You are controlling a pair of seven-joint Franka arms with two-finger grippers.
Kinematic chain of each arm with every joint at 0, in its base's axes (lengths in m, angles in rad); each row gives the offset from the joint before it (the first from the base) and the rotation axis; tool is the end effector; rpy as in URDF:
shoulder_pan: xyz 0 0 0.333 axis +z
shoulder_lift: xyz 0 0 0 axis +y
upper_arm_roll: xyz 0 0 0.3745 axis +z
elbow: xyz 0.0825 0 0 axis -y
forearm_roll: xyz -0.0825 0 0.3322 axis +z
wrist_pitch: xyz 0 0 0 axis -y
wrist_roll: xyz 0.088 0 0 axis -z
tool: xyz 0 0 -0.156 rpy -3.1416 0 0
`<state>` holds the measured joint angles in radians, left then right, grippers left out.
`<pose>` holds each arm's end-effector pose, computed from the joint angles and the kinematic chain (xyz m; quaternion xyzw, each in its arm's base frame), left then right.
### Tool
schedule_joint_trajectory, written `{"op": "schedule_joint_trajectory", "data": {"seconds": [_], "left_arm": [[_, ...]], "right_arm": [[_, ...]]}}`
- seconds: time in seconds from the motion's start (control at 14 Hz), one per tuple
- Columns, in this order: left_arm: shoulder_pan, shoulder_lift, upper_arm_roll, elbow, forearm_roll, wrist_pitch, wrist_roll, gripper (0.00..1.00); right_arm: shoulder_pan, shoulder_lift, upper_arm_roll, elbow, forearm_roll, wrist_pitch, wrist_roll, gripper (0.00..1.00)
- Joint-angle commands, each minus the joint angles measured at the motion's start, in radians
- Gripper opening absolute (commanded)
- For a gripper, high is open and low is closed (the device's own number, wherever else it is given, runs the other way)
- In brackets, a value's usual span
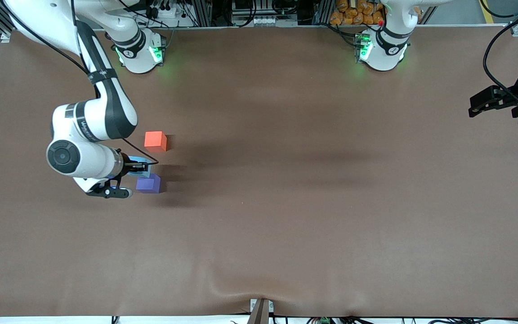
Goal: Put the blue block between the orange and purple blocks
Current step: 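Carry the blue block with the right gripper between orange and purple blocks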
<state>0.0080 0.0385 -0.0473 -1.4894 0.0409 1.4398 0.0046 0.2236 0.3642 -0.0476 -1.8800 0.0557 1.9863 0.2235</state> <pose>0.4990 -0.0123 0.6377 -0.9986 0.0202 0.0437 0.0202 0.5569 0.1070 0.3378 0.9909 -0.0375 -0.1287 0.0105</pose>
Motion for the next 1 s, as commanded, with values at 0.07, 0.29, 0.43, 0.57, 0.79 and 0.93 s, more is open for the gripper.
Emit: {"op": "schedule_joint_trajectory", "data": {"seconds": [0.07,0.29,0.43,0.57,0.79,0.93], "left_arm": [[0.009,0.001,-0.005,0.001,-0.010,0.007,0.026,1.00],[0.009,0.011,-0.005,0.003,-0.010,0.007,0.026,1.00],[0.009,0.011,-0.005,0.001,-0.010,0.007,0.026,1.00],[0.009,0.011,-0.005,0.001,-0.010,0.005,0.026,1.00],[0.009,0.011,-0.006,0.001,-0.010,0.007,0.026,1.00],[0.007,0.012,-0.006,0.003,-0.010,0.007,0.026,1.00]], "right_arm": [[-0.033,-0.071,0.023,-0.119,-0.014,0.063,-0.036,0.00],[-0.026,-0.070,0.025,-0.158,-0.014,0.098,-0.036,0.00],[-0.024,-0.076,0.028,-0.186,-0.013,0.109,-0.048,0.00],[-0.023,-0.077,0.031,-0.205,-0.011,0.127,-0.059,0.00],[0.000,-0.073,0.031,-0.243,-0.010,0.209,-0.059,0.00],[0.013,-0.070,0.031,-0.261,-0.010,0.242,-0.059,0.00]]}}
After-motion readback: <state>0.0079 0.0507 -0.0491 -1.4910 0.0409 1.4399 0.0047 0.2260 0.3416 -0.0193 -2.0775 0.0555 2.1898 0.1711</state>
